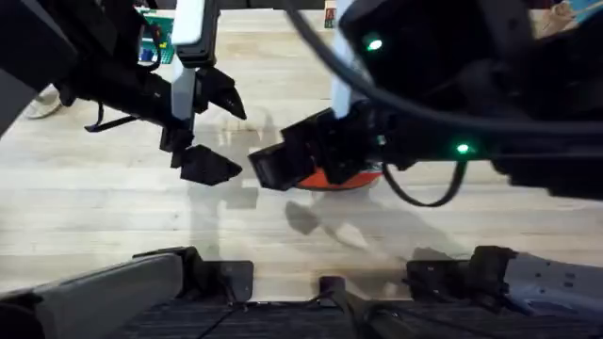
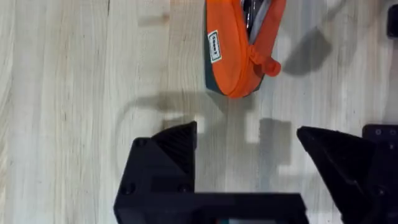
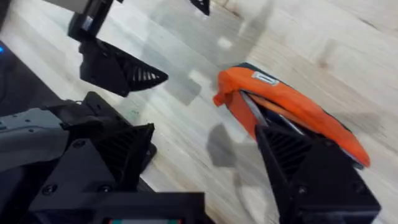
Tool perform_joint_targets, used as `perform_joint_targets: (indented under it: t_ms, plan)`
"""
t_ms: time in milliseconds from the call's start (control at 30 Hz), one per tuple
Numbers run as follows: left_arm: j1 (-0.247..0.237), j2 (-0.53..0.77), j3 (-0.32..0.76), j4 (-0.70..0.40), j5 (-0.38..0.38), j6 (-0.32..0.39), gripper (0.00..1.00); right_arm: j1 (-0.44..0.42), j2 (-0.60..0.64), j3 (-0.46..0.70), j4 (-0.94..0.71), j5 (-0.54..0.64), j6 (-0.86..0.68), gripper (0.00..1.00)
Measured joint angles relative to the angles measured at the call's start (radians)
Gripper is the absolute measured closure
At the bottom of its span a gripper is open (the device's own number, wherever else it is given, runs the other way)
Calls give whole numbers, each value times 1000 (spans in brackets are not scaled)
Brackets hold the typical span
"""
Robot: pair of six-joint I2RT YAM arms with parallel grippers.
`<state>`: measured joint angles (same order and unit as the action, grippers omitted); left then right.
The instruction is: Unzip the bag, pick up the pens from the table one at a time and place them inside, then zip the bag closed.
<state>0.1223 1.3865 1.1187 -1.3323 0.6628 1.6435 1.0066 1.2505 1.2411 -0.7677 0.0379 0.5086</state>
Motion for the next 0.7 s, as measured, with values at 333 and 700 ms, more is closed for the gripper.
perform_joint_targets:
  t_ms: [333, 700]
  plan:
    - [0, 0, 0, 0, 0, 0, 8, 19, 24, 0, 12, 0, 77, 4]
    - [0, 0, 0, 2, 0, 0, 8, 32, 90, 0, 11, 36, 257, 4]
